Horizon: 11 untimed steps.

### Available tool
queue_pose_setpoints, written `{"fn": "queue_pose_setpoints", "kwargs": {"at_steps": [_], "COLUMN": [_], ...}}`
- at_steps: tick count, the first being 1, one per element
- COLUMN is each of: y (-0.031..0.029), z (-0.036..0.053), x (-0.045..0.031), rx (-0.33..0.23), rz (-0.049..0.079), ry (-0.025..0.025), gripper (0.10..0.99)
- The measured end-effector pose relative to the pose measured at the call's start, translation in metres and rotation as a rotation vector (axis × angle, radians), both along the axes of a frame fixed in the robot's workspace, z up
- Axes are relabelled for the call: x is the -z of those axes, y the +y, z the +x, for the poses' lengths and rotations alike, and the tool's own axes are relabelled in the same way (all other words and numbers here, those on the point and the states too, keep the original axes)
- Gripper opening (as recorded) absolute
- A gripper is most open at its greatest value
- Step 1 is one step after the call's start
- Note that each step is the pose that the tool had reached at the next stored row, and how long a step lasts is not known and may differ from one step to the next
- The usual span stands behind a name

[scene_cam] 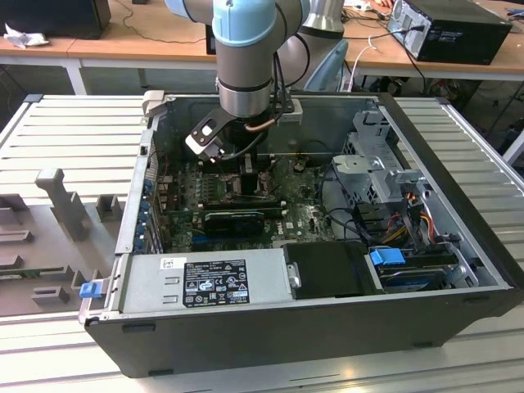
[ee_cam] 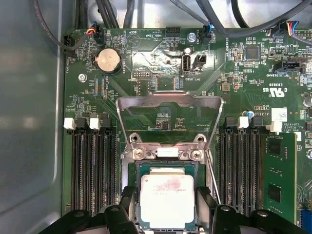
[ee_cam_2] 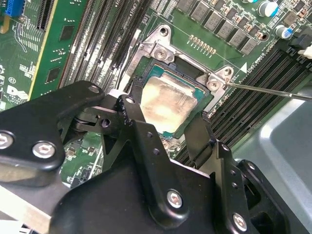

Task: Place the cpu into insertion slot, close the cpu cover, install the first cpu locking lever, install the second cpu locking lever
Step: 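Place the cpu into insertion slot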

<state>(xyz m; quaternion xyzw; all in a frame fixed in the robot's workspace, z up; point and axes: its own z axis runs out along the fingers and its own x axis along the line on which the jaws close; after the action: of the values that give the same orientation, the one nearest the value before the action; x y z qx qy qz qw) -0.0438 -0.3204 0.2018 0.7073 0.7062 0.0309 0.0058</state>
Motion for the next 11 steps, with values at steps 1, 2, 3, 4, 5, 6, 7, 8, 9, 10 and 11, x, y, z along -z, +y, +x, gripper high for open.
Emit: {"fn": "queue_pose_setpoints", "kwargs": {"at_steps": [1,2,3,4,5,6,7,8,9,10,11], "y": [0.0,0.0001,0.0001,0.0001,0.0001,0.0001,0.0001,0.0001,0.0001,0.0001,0.0001], "z": [0.0,0.0001,0.0001,0.0001,0.0,0.0,0.0001,0.0001,0.0001,0.0001,0.0001], "x": [-0.0027,-0.0054,-0.0068,-0.0087,-0.0098,-0.0112,-0.0123,-0.0134,-0.014,-0.0143,-0.0146], "rx": [0.0,0.0,0.0,0.0,0.0,0.0,0.0,0.0,0.0,0.0,0.0], "rz": [0.0,0.0,0.0,-0.001,-0.001,-0.002,-0.002,-0.003,-0.003,-0.003,-0.003], "ry": [0.0,-0.0001,-0.0001,-0.0001,-0.0001,-0.0001,-0.0001,-0.0001,-0.0001,-0.0002,-0.0003], "gripper": [0.612,0.612,0.612,0.612,0.612,0.612,0.612,0.6,0.6,0.533,0.467]}}
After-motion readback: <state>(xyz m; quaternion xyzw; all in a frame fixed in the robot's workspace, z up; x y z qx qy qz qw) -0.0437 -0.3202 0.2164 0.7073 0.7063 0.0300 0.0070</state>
